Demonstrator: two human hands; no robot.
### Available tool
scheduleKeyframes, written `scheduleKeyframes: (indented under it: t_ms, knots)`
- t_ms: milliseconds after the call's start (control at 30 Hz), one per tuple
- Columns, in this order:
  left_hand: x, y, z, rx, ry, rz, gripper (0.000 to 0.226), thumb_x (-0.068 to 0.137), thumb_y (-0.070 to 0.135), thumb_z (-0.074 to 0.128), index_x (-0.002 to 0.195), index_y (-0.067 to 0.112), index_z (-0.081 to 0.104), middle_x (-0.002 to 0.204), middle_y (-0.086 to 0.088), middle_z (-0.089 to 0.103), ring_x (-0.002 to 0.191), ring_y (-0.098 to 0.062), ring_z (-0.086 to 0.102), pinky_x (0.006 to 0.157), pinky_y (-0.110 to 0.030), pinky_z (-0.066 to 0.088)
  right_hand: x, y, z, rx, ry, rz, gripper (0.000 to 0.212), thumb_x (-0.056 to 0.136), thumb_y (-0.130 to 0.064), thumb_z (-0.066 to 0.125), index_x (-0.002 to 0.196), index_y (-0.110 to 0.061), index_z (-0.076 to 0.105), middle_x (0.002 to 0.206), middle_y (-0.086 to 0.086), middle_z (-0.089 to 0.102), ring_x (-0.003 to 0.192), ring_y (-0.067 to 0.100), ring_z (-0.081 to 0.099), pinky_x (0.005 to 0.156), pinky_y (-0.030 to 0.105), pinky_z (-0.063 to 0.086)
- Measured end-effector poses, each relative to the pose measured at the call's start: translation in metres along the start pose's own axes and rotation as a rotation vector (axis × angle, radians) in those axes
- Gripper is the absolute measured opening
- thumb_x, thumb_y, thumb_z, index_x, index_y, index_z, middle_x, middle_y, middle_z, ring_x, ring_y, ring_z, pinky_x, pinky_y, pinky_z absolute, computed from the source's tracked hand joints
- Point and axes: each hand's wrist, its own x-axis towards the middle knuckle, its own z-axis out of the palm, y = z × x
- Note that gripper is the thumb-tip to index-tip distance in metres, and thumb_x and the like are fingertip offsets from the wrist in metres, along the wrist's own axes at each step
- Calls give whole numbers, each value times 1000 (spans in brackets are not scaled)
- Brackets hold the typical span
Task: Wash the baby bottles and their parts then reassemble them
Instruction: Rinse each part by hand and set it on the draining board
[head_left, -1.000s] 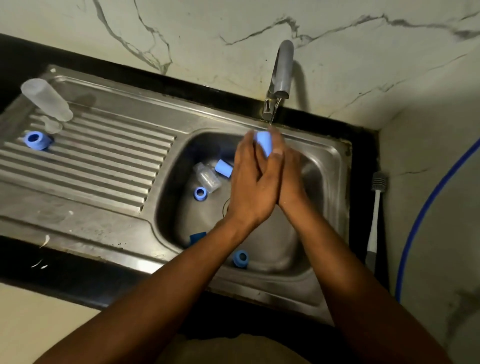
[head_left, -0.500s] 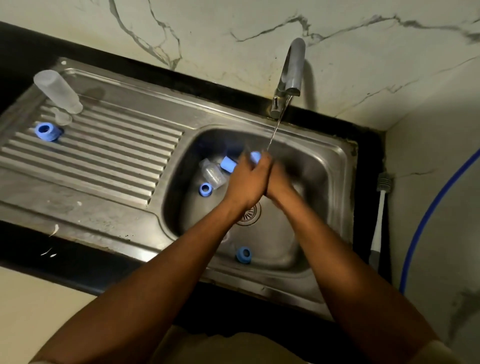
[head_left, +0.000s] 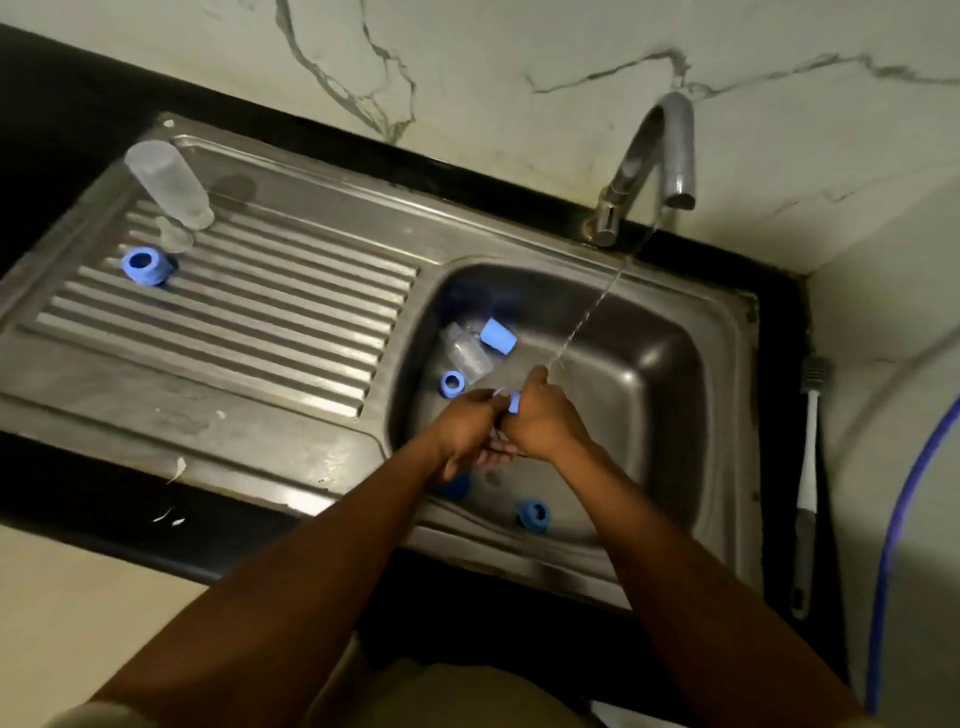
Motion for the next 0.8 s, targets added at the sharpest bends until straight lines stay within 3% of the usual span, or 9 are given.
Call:
scheduleKeyframes:
  t_ms: [100, 267, 400, 500, 567, 633, 700, 800]
  knots:
    - [-3, 17, -35, -269, 95, 176, 33, 101, 30, 53, 118, 7, 70, 103, -13, 75, 83, -20, 70, 61, -27, 56, -6, -57, -14, 78, 108, -165, 44, 88, -25, 64, 126, -14, 46, 111, 14, 58, 102, 31, 58, 84, 39, 46]
    - [-43, 61, -143, -532, 132, 255, 39, 95, 32, 58, 113, 0, 71, 104, -21, 69, 73, -27, 63, 57, -30, 49, -20, -164, 2, 515, 170, -378, 43, 83, -18, 75, 122, -17, 54, 101, -2, 64, 92, 16, 62, 81, 30, 52]
    - [-80, 72, -227, -612, 206, 341, 45, 103, 34, 46, 120, -2, 67, 103, -22, 68, 76, -27, 57, 54, -28, 44, -17, -241, 37, 588, 140, -528, 33, 87, -15, 74, 117, -12, 59, 97, 1, 67, 88, 16, 63, 79, 31, 53]
    - [-102, 67, -277, -502, 406, 383, 43, 107, 38, 40, 106, 8, 71, 90, -9, 77, 76, -24, 71, 56, -30, 54, -9, -297, 72, 522, 71, -586, 38, 90, -20, 71, 125, -13, 58, 110, 5, 64, 98, 15, 59, 89, 33, 50]
    - [-105, 60, -309, -375, 661, 424, 42, 105, 35, 40, 93, 10, 70, 81, -9, 76, 76, -29, 74, 63, -41, 61, -3, -329, 93, 467, 41, -613, 41, 92, -27, 69, 129, -16, 56, 116, 4, 63, 103, 16, 58, 92, 32, 47]
    - [-103, 53, -338, -115, 926, 476, 33, 99, 28, 43, 89, 9, 69, 83, -9, 74, 83, -33, 71, 74, -49, 59, 0, -354, 110, 428, 40, -638, 41, 93, -30, 67, 129, -15, 56, 117, 4, 64, 105, 19, 59, 91, 32, 47]
    - [-102, 50, -357, 84, 1017, 507, 24, 95, 14, 50, 105, 11, 72, 96, -4, 73, 89, -27, 68, 78, -41, 55, 3, -374, 123, 395, 48, -639, 39, 93, -30, 66, 128, -15, 55, 114, 6, 65, 103, 22, 60, 89, 34, 47]
    - [-98, 48, -375, 211, 995, 568, 37, 93, 6, 53, 126, 13, 68, 111, -3, 72, 99, -20, 66, 81, -30, 48, 7, -388, 140, 433, 44, -596, 34, 93, -27, 67, 123, -17, 55, 109, 7, 64, 99, 24, 61, 86, 35, 48]
